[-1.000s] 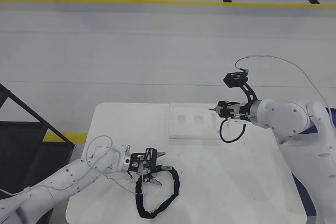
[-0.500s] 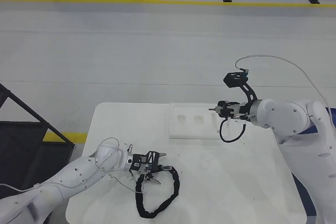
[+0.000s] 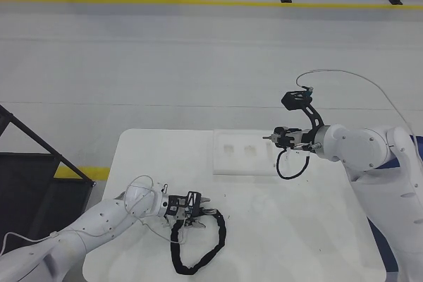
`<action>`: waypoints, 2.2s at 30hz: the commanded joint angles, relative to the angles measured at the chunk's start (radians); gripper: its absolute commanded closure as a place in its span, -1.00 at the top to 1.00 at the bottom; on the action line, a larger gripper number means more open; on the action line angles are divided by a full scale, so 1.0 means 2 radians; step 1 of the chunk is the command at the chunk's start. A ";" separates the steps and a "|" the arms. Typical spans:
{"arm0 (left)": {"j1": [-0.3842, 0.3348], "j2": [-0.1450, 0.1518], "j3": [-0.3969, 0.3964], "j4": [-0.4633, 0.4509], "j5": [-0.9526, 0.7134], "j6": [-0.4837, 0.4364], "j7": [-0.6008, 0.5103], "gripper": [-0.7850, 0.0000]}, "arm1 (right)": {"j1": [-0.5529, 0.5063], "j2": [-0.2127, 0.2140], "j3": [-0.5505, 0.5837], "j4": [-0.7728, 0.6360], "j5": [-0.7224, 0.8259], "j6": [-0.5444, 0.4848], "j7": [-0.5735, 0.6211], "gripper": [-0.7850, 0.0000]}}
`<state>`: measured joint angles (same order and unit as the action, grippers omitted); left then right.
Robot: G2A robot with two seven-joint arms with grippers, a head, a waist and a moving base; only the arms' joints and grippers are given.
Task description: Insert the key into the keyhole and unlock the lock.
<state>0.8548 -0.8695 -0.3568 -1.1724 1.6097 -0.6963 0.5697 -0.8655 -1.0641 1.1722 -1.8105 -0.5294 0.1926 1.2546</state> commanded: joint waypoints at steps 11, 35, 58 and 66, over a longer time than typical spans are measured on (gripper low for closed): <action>0.005 -0.020 -0.003 0.024 0.002 0.002 -0.012 -0.02 | 0.000 0.000 0.000 0.000 0.000 0.000 0.000 -1.00; 0.002 -0.030 -0.068 0.002 -0.081 -0.048 0.055 -1.00 | 0.000 0.000 0.000 0.000 0.000 0.000 0.000 -1.00; -0.042 -0.081 -0.059 0.012 -0.076 -0.072 0.205 -1.00 | -0.065 0.020 0.061 -0.079 0.127 -0.015 0.112 -1.00; -0.079 -0.102 -0.026 0.039 -0.058 -0.024 0.253 -1.00 | -0.071 0.026 0.065 -0.103 0.132 -0.027 0.129 -1.00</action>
<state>0.7000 -1.0723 -0.4121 -1.0981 1.4971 -0.7509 1.0694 -1.0074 -1.0128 1.3015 -2.0171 -0.2643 0.1391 1.5126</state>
